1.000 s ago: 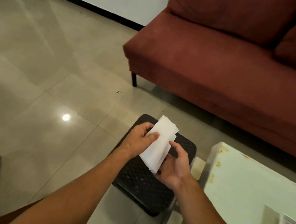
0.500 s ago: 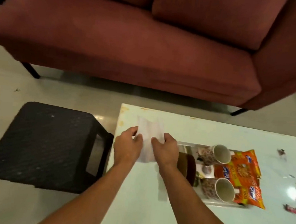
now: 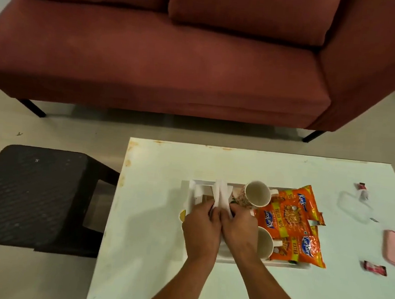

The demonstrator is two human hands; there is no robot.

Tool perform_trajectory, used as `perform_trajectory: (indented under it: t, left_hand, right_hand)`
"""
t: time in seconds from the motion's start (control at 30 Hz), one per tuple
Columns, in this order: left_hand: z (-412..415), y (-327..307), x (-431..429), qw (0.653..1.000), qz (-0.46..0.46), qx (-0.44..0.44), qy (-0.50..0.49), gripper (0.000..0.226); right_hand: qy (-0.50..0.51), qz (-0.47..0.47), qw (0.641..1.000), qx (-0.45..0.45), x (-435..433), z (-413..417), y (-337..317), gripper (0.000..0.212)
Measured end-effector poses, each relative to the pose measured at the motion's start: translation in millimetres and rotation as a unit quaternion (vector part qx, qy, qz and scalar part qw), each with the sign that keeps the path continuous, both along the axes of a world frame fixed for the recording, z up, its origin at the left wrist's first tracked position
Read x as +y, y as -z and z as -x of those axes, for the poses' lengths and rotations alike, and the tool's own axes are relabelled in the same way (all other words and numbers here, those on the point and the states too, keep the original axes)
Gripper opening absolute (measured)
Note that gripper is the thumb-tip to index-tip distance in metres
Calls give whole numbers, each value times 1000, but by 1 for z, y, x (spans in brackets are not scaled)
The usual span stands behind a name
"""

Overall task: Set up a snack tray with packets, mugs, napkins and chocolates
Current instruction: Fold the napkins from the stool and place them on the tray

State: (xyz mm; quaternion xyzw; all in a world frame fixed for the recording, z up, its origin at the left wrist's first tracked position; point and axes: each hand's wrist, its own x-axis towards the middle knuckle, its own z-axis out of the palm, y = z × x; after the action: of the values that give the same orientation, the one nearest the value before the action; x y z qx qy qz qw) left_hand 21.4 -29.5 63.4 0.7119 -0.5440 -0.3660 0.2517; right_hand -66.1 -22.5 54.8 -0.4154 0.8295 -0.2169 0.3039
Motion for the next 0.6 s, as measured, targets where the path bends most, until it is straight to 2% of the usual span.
perform_trajectory:
  t: [0.2,0.5,0.6]
  left_hand:
    - [0,21,8,999,4,-36,19,18]
    - [-8,41,6,999,11,-37,38,16]
    - [-15,44,8,999,9,-37,29,22]
  right_hand:
    - [2,-23,1000,12,9,-3,26,24]
    - [-1,-7,1000,30,11,-9,42,23]
    - [21,-5,999,48,15,-10,43,29]
